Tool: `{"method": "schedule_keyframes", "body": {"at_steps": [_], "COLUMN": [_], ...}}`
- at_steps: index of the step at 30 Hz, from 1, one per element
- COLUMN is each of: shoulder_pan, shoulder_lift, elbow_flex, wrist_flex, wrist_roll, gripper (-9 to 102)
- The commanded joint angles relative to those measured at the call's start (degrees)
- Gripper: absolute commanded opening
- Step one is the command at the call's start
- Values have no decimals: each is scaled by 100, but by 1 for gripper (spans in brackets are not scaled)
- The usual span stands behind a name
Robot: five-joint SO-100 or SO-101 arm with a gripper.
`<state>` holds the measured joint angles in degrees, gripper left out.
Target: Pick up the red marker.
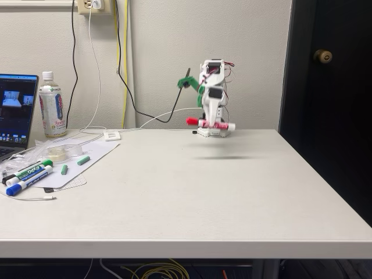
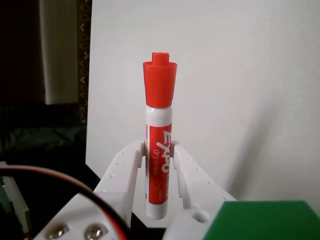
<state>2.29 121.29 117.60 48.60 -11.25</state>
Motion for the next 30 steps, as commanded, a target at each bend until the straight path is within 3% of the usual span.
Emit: {"method": "schedule_keyframes", "body": {"at_steps": [1, 14, 30], "shoulder_pan": [-79, -352, -501], "shoulder_lift": [466, 1222, 1942], "elbow_flex": [-237, -237, -185], "wrist_flex": [-255, -1257, -1143], "wrist_roll": [97, 835, 1187], "gripper": [2, 2, 2]}}
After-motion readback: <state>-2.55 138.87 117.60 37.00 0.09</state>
